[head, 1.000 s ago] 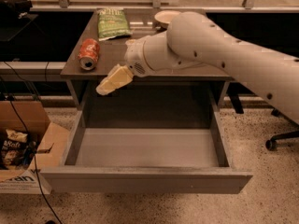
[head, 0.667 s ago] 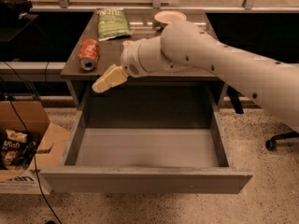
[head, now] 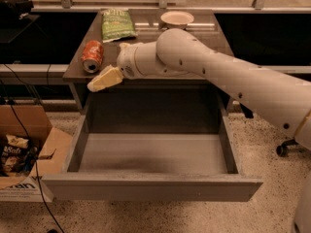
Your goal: Place coke can into top drawer
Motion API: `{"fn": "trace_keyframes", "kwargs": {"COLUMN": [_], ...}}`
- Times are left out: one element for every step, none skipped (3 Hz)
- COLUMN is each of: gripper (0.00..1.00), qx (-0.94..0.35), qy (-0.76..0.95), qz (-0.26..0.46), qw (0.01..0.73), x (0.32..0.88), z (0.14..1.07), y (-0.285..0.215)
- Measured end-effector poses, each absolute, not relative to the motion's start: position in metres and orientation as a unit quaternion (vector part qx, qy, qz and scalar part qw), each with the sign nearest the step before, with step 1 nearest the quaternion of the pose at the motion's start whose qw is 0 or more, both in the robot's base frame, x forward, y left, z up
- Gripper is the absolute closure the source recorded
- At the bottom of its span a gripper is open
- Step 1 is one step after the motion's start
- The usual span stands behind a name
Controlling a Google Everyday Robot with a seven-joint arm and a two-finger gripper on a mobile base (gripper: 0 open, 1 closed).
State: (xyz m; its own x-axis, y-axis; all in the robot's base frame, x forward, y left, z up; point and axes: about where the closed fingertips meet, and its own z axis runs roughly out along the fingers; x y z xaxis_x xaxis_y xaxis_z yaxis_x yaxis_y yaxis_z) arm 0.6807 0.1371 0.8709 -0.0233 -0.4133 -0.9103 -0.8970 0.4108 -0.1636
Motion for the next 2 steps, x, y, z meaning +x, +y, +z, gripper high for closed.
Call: {"fn": "trace_keyframes", "kwargs": {"gripper": [0.00, 0.00], "qx": [-0.485, -0.483], "qy": [0.664, 0.654], "qz": [0.256, 0.272], "qw": [0.507, 0.515], "x": [0.692, 0.700], "z": [0.868, 0.869], "y": [0.153, 0.167]}}
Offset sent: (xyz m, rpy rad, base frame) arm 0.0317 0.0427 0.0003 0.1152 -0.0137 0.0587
